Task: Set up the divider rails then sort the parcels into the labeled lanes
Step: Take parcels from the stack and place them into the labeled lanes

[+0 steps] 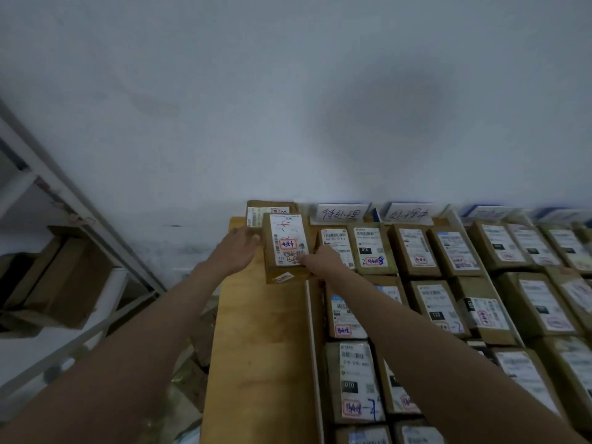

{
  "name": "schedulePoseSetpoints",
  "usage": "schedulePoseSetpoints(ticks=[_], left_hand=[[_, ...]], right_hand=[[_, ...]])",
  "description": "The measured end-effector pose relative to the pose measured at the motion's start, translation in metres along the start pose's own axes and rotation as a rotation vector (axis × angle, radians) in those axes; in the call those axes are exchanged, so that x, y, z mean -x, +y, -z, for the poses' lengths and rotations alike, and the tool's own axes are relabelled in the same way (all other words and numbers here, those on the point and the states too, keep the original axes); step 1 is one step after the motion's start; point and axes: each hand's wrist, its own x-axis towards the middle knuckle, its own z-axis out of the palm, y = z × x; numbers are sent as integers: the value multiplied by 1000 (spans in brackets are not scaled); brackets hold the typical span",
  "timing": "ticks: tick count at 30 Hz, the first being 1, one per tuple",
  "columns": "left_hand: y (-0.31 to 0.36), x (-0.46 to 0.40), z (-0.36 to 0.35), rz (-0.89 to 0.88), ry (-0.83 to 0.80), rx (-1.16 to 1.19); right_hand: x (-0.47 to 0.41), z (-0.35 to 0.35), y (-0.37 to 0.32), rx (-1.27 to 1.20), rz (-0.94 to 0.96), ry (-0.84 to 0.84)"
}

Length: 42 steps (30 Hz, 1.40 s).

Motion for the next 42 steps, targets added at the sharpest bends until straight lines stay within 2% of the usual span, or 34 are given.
schedulePoseSetpoints(ticks=[5,11,17,20,26,31,38,42], left_hand=[[7,29,10,-10,-21,-384],[52,68,-13,-152,-53,-587],[112,107,-52,-278,-126,-490],[129,121,-75,-314,-187,-502],[172,153,-122,-368,-203,-537],[194,185,-173,-339,-267,-515],[248,248,-249,-244,-242,-553],[280,285,-295,-207,-240,-570]], right_hand=[[42,35,0,-30,0,112],[88,73,32,-59,-29,208],[138,115,91,-142,-106,273],[161,138,125,-186,-129,318],[197,186,195,-240,-185,373],[217,223,253,-258,-198,386],[248,272,341,-319,-140,284],[265,295,399,-274,-124,247]])
